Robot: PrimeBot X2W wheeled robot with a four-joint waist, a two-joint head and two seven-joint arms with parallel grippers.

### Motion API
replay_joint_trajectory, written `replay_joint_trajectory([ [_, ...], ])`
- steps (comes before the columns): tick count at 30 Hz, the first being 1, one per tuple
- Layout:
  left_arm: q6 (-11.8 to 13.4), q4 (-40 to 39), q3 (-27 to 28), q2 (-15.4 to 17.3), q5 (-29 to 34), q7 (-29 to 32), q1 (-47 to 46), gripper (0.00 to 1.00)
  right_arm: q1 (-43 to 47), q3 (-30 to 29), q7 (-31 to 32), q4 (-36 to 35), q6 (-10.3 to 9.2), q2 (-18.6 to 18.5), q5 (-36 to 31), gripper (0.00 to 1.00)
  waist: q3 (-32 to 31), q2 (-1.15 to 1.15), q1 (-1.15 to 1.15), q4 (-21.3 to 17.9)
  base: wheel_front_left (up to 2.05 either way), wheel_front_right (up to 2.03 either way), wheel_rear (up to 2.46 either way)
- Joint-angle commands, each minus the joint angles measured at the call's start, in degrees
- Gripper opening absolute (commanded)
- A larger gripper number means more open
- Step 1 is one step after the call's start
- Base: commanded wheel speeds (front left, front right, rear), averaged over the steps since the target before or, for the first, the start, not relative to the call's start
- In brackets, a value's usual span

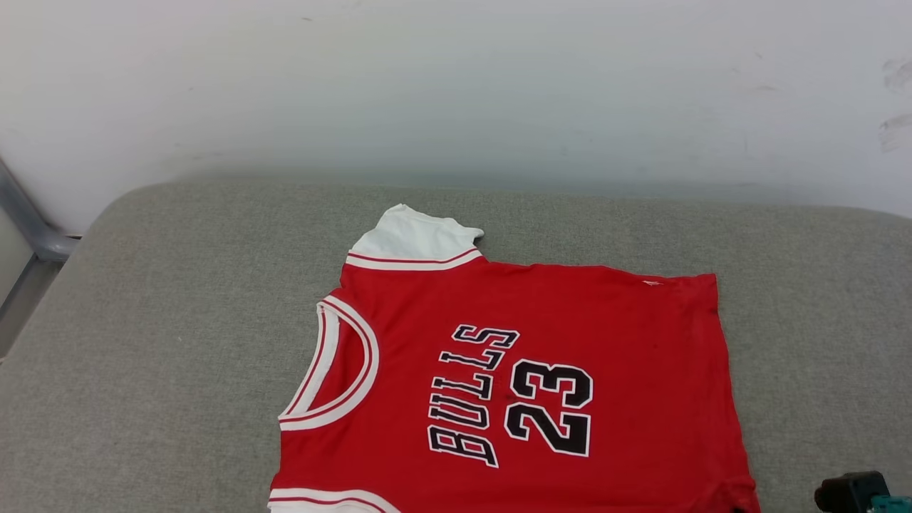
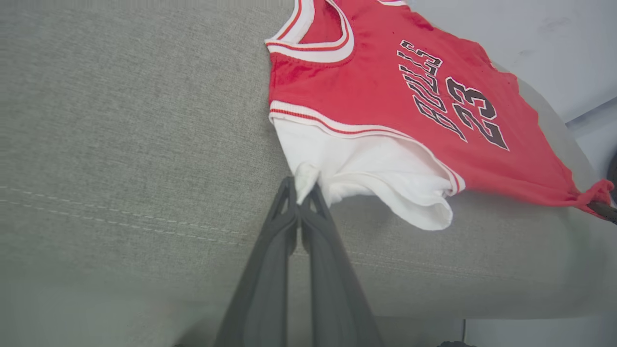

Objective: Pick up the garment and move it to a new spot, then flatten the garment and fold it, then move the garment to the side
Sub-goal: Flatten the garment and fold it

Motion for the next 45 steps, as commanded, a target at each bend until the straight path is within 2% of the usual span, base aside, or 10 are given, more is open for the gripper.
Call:
replay_joint_trajectory([
  [1, 0.1, -0.2, 0.3, 0.3, 0.4, -0.4, -0.9, 0.0, -0.3, -0.6, -0.3, -0.2, -0.07, 0.3, -0.2, 0.0, 0.0, 0.0, 0.0, -0.1, 0.0, 0.0, 0.0],
  [11, -1.2, 0.5, 0.2, 2.4, 4.0, -0.3, -9.5, 0.0, -1.2, -3.6, -0.3, -1.9, -0.07, 2.8, -0.6, 0.0, 0.7, 0.0, 0.0, -1.6, 0.0, 0.0, 0.0],
  [22, -5.7, 4.9, -1.2, 4.8, 5.9, 3.6, -23.3, 0.0, -4.7, -4.6, 0.6, -3.8, -0.07, 3.9, -1.1, 0.0, 3.6, 0.0, 0.0, -4.4, 0.0, 0.0, 0.0],
  [34, -9.4, 14.0, -5.1, 5.7, 7.0, 7.1, -40.0, 0.0, -11.1, -2.7, 1.1, -3.4, -0.07, 4.2, -1.1, 0.0, 9.7, 0.0, 0.0, -6.0, 0.0, 0.0, 0.0],
  [45, -10.0, 25.2, -10.5, 5.5, 7.2, 7.5, -50.5, 0.0, -17.2, 0.1, 0.8, 0.1, -0.07, 4.6, -0.9, 0.0, 15.6, 0.0, 0.0, -6.7, 0.0, 0.0, 0.0],
])
